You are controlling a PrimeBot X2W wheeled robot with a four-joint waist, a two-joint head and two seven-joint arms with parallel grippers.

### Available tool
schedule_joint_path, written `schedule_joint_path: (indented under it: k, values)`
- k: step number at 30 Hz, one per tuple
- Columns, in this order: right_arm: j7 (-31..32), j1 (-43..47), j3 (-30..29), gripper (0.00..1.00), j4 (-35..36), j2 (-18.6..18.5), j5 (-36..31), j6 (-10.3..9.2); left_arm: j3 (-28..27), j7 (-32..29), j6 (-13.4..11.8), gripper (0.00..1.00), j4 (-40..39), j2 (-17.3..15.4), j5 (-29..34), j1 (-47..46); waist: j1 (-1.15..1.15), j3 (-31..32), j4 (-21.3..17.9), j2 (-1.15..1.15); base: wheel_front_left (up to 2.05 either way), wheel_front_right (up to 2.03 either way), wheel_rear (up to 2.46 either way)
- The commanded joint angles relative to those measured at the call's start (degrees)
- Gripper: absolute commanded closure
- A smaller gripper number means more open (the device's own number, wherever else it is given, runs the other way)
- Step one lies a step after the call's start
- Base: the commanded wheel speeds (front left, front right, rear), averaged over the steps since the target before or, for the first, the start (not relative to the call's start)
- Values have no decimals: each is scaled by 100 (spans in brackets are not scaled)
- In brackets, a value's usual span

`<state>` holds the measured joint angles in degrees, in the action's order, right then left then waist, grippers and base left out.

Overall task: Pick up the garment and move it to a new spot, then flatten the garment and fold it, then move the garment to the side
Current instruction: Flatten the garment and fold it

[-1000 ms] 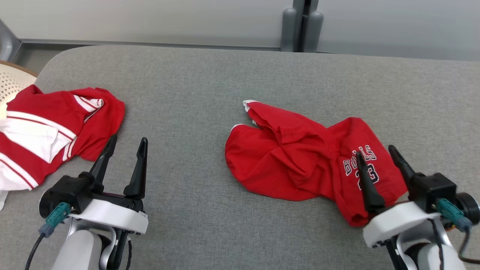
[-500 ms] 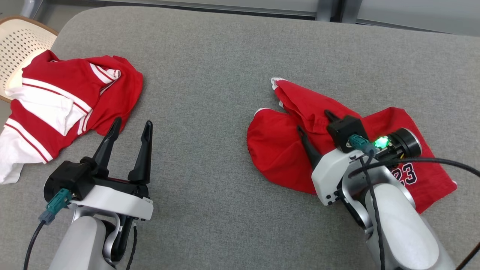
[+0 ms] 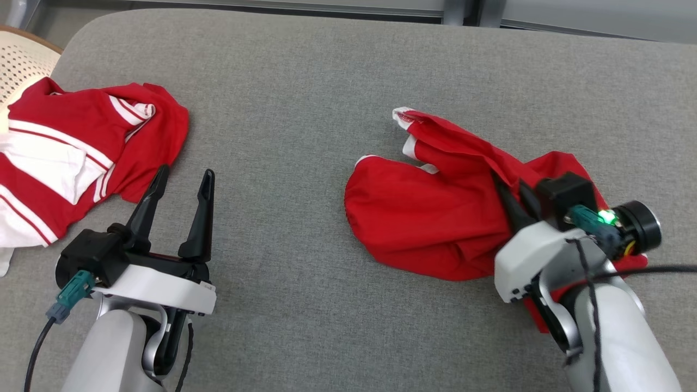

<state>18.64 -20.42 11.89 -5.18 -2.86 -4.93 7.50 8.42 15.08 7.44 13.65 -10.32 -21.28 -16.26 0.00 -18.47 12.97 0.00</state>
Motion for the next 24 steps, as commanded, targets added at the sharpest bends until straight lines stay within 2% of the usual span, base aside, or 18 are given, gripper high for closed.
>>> schedule_joint_path:
  k: [1, 6, 11, 17, 18, 19, 20, 24]
  values:
    - [-164, 302, -194, 100, 302, -10, 243, -2, -25, 9, 8, 0, -26, -46, 13, -42, 0, 4, -65, 0, 0, 0, 0]
    - [-558, 1134, -775, 100, 974, -9, 800, -2, -100, 9, 8, 0, -61, -87, 19, 19, 0, 2, -210, 0, 0, 0, 0]
    - [-996, 1767, -1119, 100, 1292, -9, 1343, -2, -126, 9, 8, 0, -93, -128, 19, 26, 0, -27, -291, 0, 0, 0, 0]
    - [-1721, 2354, -1234, 100, 800, -7, 2207, -2, -147, 9, 8, 0, -105, -164, 26, 23, 0, -36, -359, 0, 0, 0, 0]
    - [-1819, 2385, -1207, 82, 622, -6, 2355, -2, -150, 9, 8, 0, -98, -167, 24, 27, 0, -30, -366, 0, 0, 0, 0]
    - [-1917, 2398, -1183, 15, 438, -8, 2507, -2, -151, 9, 8, 0, -87, -166, 23, 31, 0, -18, -371, 0, 0, 0, 0]
    - [-2014, 2381, -1159, 0, 274, -8, 2521, -2, -150, 9, 8, 0, -80, -163, 24, 42, 0, 1, -377, 0, 0, 0, 0]
    - [-2441, 2172, -1164, 0, -85, -11, 2340, -2, -157, 9, 8, 0, -53, -158, 39, 103, 0, 74, -386, 0, 0, 0, 0]
